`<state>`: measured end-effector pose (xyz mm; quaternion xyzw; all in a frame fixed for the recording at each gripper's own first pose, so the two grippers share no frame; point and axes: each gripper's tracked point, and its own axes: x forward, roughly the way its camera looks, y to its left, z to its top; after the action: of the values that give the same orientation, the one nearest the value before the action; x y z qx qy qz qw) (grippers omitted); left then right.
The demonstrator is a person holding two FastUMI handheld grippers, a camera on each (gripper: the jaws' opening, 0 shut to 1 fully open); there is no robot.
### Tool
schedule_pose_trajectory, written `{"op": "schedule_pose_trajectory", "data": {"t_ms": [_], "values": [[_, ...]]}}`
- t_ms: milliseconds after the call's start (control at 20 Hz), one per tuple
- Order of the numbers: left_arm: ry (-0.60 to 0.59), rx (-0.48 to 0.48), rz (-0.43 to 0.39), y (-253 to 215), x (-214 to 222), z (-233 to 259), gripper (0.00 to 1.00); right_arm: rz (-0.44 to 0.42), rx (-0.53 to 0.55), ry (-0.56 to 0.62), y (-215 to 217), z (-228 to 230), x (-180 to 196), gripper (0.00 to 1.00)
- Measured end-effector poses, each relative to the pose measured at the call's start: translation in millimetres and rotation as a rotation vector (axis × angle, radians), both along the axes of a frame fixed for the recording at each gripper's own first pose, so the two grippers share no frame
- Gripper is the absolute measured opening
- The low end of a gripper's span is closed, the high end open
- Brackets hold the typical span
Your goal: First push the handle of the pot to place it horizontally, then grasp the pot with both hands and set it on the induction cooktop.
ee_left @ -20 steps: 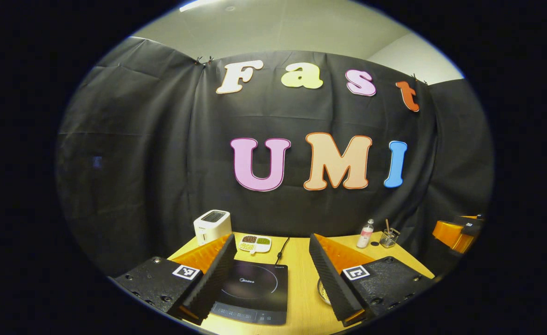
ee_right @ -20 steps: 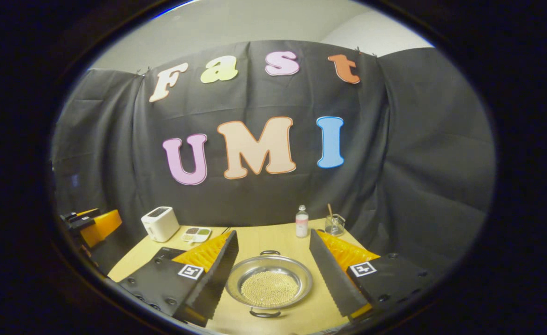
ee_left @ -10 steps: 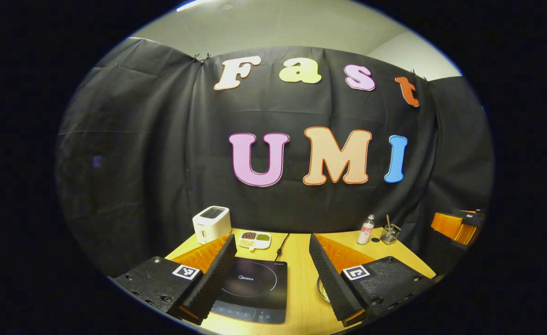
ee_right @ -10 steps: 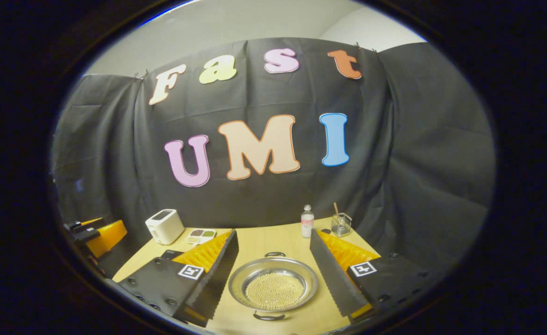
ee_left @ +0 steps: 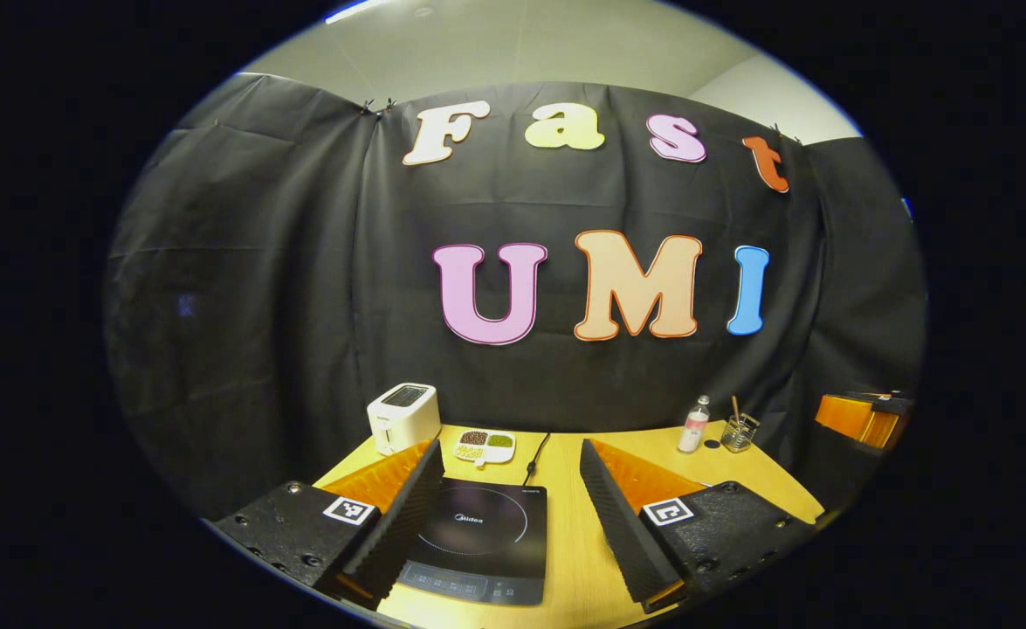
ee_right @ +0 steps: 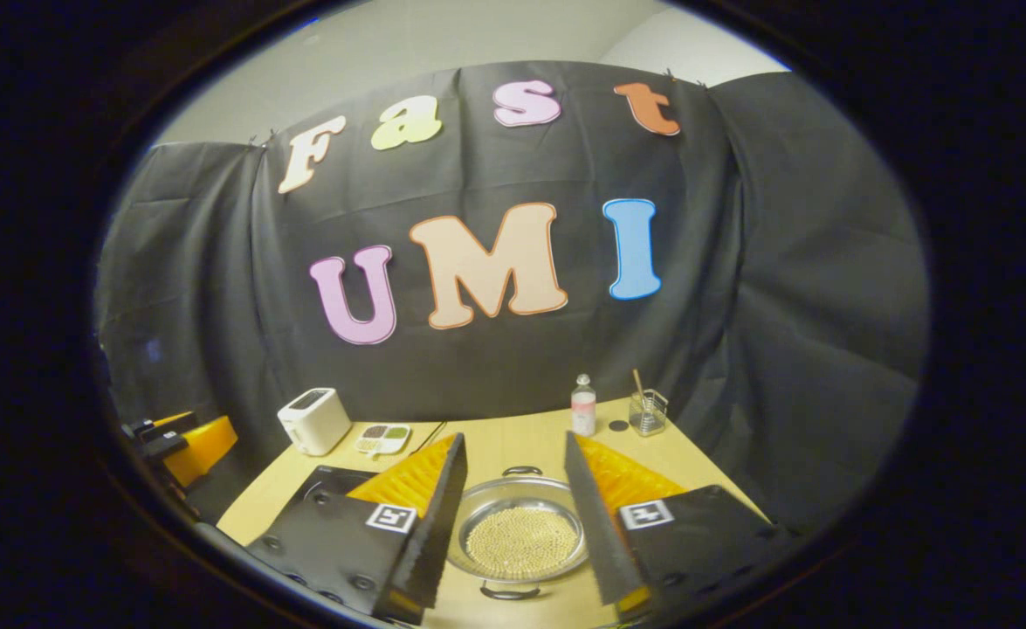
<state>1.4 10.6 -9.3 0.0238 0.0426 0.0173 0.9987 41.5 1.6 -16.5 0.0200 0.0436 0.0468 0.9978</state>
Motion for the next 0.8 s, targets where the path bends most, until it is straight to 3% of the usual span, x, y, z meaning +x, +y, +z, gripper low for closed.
{"op": "schedule_pose_trajectory", "data": {"t_ms": [50, 200, 300, 450, 500, 800], "values": [[0.000, -0.001, 0.000, 0, -1, -1, 0.96, -0.006, -0.006, 0.000, -1, 0, -1, 0.51], [0.004, -0.004, -0.001, 0, -3, -2, 0.96, 0.013, -0.012, 0.018, 4, -6, 1, 0.34], [0.012, -0.004, -0.002, 2, -4, -5, 0.96, 0.014, -0.029, 0.033, 3, -9, 4, 0.34], [0.012, 0.008, 0.000, 7, -8, -6, 0.96, 0.002, 0.009, 0.030, 1, -16, -1, 0.00], [0.015, 0.012, 0.000, 9, -8, -7, 0.99, -0.007, 0.012, 0.033, 4, -14, -3, 0.03], [0.029, 0.015, -0.015, 17, -13, -11, 0.96, -0.007, -0.046, 0.101, 13, -49, -6, 0.02]]}}
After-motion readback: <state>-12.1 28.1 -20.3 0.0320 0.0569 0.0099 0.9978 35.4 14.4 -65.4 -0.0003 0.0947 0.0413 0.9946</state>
